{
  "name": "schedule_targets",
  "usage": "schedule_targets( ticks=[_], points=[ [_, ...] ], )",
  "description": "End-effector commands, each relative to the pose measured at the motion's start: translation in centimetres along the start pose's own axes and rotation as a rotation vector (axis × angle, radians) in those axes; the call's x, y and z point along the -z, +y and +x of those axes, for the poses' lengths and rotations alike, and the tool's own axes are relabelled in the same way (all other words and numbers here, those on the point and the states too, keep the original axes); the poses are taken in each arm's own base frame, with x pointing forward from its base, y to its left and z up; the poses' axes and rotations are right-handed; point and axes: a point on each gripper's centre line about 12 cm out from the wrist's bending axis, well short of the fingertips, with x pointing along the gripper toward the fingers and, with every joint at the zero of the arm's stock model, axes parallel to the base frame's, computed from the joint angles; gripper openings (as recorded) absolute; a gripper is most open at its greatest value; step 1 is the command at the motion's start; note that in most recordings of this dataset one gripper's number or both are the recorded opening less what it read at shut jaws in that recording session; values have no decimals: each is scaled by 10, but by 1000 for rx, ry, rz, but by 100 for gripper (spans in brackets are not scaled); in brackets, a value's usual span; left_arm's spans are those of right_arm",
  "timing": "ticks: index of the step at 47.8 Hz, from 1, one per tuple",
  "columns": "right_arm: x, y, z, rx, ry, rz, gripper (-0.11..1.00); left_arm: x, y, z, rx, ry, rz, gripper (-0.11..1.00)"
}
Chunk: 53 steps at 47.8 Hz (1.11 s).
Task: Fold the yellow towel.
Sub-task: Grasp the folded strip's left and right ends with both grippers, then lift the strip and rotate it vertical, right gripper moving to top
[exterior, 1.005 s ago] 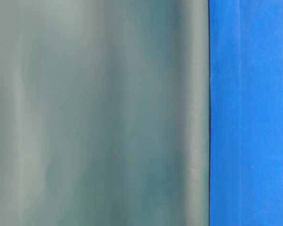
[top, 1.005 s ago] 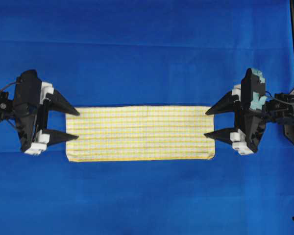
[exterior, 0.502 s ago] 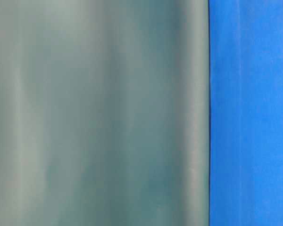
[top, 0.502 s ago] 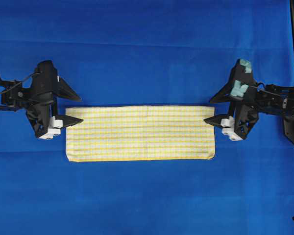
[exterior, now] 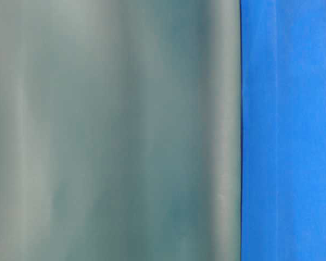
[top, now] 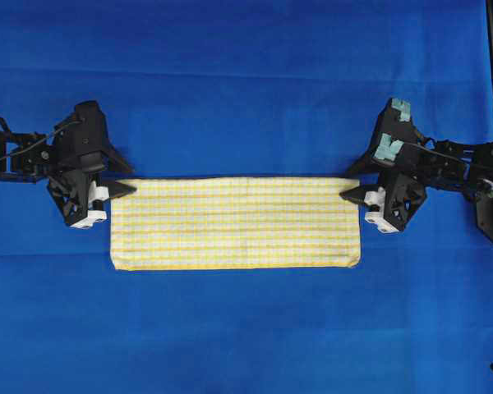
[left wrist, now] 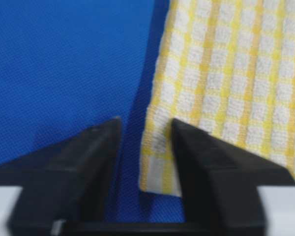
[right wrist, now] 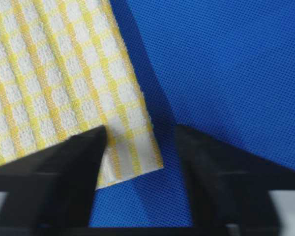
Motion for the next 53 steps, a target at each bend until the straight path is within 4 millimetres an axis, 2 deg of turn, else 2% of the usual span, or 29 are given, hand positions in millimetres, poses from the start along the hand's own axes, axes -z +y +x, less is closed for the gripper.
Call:
schedule_targets(
  ticks=[1, 6, 10, 24, 41, 47, 53],
  points=[
    [-6, 3, 0, -10, -23, -16, 46, 2, -2, 1, 1, 41, 3, 29],
    [-7, 4, 0, -14, -25, -47, 19, 4, -4, 1, -2, 90, 8, 12],
    [-8, 4, -1, -15, -30, -58, 3, 2, -4, 0, -2, 110, 15, 2],
    [-19, 10, -16, -52, -89, -56, 3, -24, -8, -22, 14, 43, 27, 2],
    [-48, 14, -60, -118, -181, -28, 3, -68, -18, -85, 69, -202, 28, 2],
    [-57, 19, -74, -145, -222, -54, 3, -70, -19, -100, 83, -250, 21, 2],
    [-63, 20, -78, -147, -244, -68, 3, -68, -22, -104, 97, -263, 14, 2]
  ],
)
